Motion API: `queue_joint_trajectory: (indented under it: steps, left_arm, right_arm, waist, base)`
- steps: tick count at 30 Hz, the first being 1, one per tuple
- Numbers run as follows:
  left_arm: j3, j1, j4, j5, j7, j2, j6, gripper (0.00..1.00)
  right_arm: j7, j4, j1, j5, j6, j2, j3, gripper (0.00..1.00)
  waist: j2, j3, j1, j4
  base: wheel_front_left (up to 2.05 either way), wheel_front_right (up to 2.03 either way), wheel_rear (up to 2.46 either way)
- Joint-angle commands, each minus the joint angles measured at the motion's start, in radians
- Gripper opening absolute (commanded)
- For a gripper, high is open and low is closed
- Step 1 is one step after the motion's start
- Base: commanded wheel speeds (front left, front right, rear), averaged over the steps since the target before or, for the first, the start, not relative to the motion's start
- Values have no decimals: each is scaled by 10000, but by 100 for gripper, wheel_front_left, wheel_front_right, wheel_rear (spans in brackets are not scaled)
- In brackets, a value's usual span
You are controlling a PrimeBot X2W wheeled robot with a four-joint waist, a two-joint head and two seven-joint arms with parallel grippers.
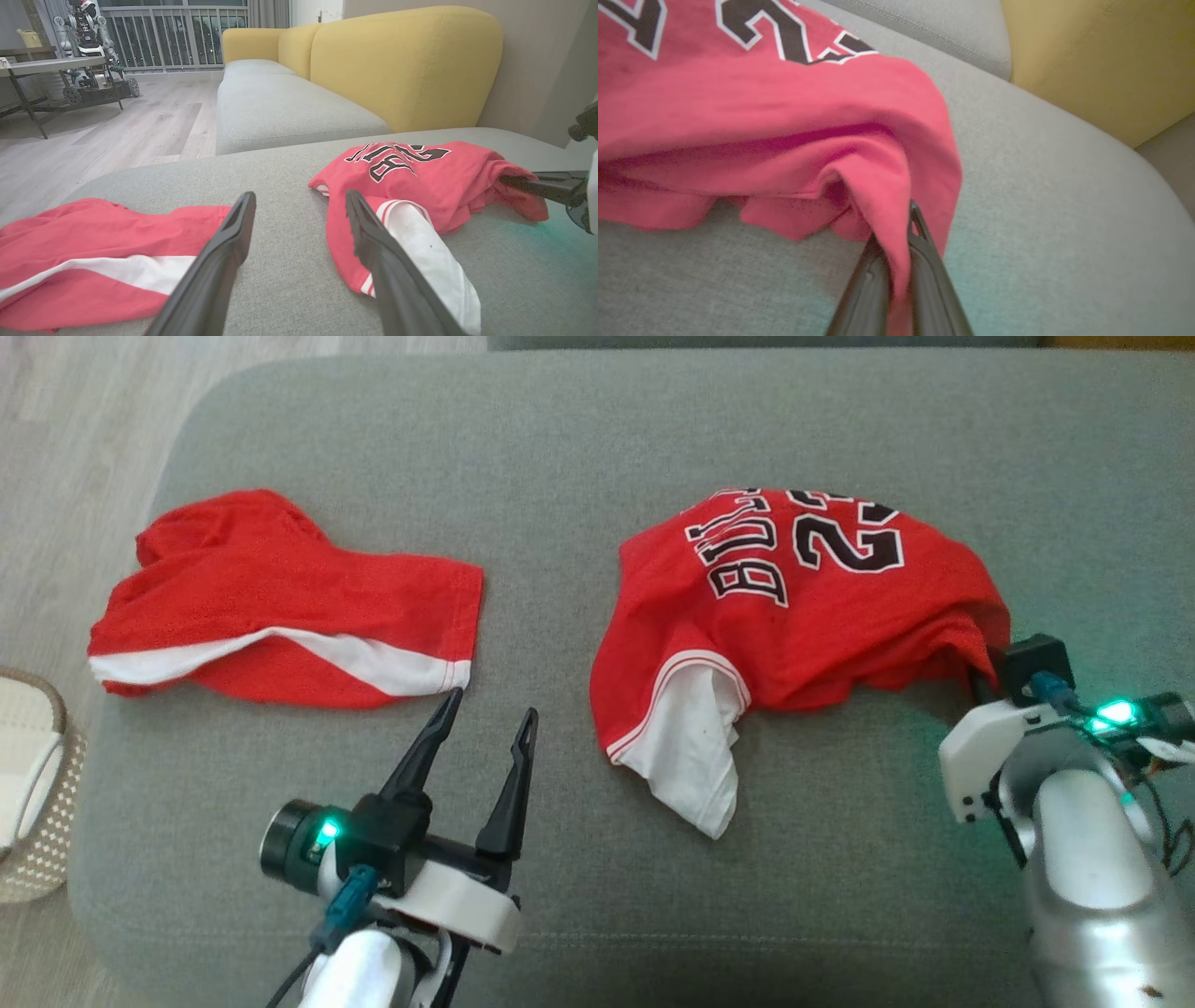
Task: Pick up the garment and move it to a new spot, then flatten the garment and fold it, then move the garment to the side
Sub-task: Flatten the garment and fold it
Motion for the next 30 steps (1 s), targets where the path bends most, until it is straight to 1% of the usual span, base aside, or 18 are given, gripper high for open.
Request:
queue_joint_trajectory:
  steps: [1, 4, 8, 15, 18, 21, 24, 26, 29, 30]
  left_arm:
    - [317, -322, -297, 28, -107, -62, 40, 100]
    - [297, -230, -276, -14, -107, -62, 86, 100]
    - [189, -96, -281, -112, -107, -62, 178, 100]
    - [-45, 143, -297, -264, -107, -62, 379, 100]
    - [-67, 208, -324, -282, -107, -62, 416, 100]
    - [-66, 254, -322, -273, -107, -62, 421, 100]
    - [-85, 247, -295, -260, -107, -62, 408, 100]
    - [-104, 218, -273, -245, -107, -62, 387, 100]
    - [-97, 151, -266, -222, -107, -62, 365, 100]
    - [-91, 132, -264, -215, -107, -62, 365, 100]
  right_arm:
    - [-156, -329, -566, -252, -4, 8, 161, 0]
    - [-410, -436, -1001, -934, -4, -66, 120, 0]
    - [-708, -668, -1893, -1530, -4, -427, 338, 0]
    - [-956, -1135, -3359, -2009, -4, -1506, 1413, 0]
    - [-996, -1255, -3444, -2055, -4, -1733, 1845, 0]
    - [-805, -835, -2951, -2067, -4, -1639, 2159, 0]
    - [-520, -323, -2533, -2071, -4, -1619, 2229, 0]
    - [-157, 257, -2150, -2072, -4, -1581, 2135, 0]
    - [672, 1050, -1736, -2074, -4, -1564, 1848, 0]
    - [853, 1216, -1655, -2068, -4, -1507, 1706, 5]
  waist:
    - [0, -126, 0, -32]
    - [0, -407, 0, -117]
    - [0, -810, 0, -210]
    - [0, -1231, 0, -189]
    - [0, -1252, 0, -142]
    - [0, -1223, 0, -115]
    - [0, -1190, 0, -103]
    - [0, -1158, 0, -101]
    - [0, -1106, 0, -124]
    - [0, -1097, 0, -141]
  base:
    - [0, 0, 0]
    - [0, 0, 0]
    - [0, 0, 0]
    - [0, 0, 0]
    - [0, 0, 0]
    - [0, 0, 0]
    - [0, 0, 0]
    - [0, 0, 0]
    - [0, 0, 0]
    - [0, 0, 0]
